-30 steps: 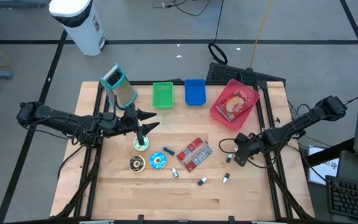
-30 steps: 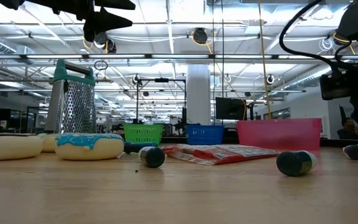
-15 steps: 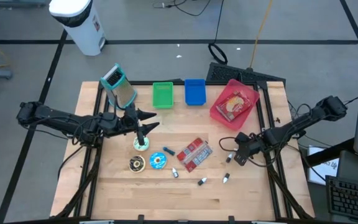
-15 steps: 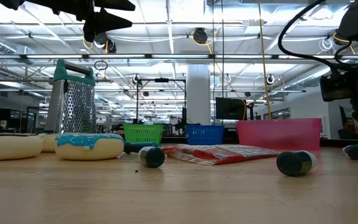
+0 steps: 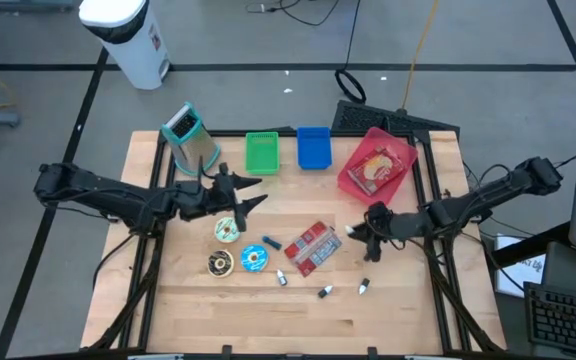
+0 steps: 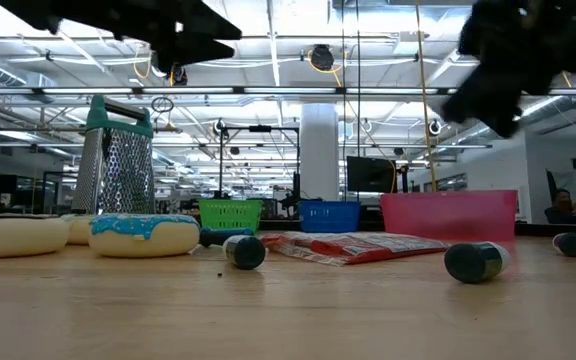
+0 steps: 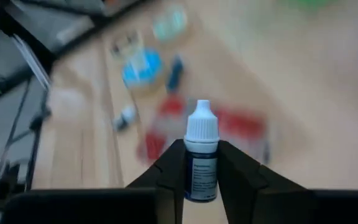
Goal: Pick & Place Food Item
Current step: Put the left blue food coloring bottle into the green bin, then put the top black food coloring bottle into the green bin
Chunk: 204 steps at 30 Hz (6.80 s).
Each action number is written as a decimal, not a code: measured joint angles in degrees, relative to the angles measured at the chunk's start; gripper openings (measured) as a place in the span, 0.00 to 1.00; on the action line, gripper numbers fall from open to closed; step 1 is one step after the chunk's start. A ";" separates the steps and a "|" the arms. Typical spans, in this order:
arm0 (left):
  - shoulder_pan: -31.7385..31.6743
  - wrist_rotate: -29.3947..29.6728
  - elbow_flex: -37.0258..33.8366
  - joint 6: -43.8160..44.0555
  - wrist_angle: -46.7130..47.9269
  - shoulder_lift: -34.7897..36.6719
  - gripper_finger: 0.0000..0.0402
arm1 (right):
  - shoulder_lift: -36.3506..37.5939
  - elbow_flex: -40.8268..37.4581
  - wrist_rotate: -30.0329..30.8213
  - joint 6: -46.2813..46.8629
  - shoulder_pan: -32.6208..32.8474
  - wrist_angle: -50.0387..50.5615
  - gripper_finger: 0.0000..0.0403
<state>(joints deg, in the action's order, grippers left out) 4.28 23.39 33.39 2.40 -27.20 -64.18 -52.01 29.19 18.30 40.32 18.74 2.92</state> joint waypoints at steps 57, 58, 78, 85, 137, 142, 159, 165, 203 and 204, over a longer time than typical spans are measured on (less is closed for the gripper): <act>-1.67 -21.85 21.57 0.67 -13.66 -31.85 0.56 | -17.35 0.04 -18.62 -44.49 -15.27 -49.84 0.16; -1.67 -21.85 21.57 0.32 -13.66 -31.85 0.56 | -17.35 0.04 -18.62 -44.50 -15.27 -49.84 0.15; -1.30 -20.38 21.59 -2.72 -16.83 -33.25 0.56 | -17.35 0.07 -18.63 -44.07 -15.26 -49.81 0.16; -1.32 -20.43 21.59 -2.37 -17.66 -34.01 0.49 | -17.35 0.07 -18.62 -44.06 -15.27 -49.81 0.16; -25.88 -6.36 2.26 11.19 -2.73 -13.22 0.11 | 1.47 0.07 -18.01 -45.60 -22.90 -23.59 0.43; -30.17 -5.76 0.20 18.49 -2.69 -16.39 0.11 | 1.07 0.07 -18.05 -45.68 -24.02 -22.92 0.43; -32.08 -1.91 2.27 26.52 -4.22 -26.35 0.37 | -1.07 0.07 -18.35 -45.53 -23.91 -21.25 0.42; -32.64 -3.67 2.29 23.57 -4.06 -26.16 0.60 | -1.04 0.07 -18.35 -45.53 -23.91 -21.00 0.42; -17.71 -14.37 2.29 12.71 -6.76 -15.32 0.73 | -3.63 -7.85 -18.13 -30.54 2.50 10.54 0.40; -17.62 -14.37 2.29 12.73 -6.68 -15.32 0.73 | -4.34 -8.78 -17.50 -30.69 2.74 9.11 0.40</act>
<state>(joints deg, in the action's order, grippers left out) -13.34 9.02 35.68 15.13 -33.88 -79.50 -56.35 20.41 0.80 9.64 21.48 12.04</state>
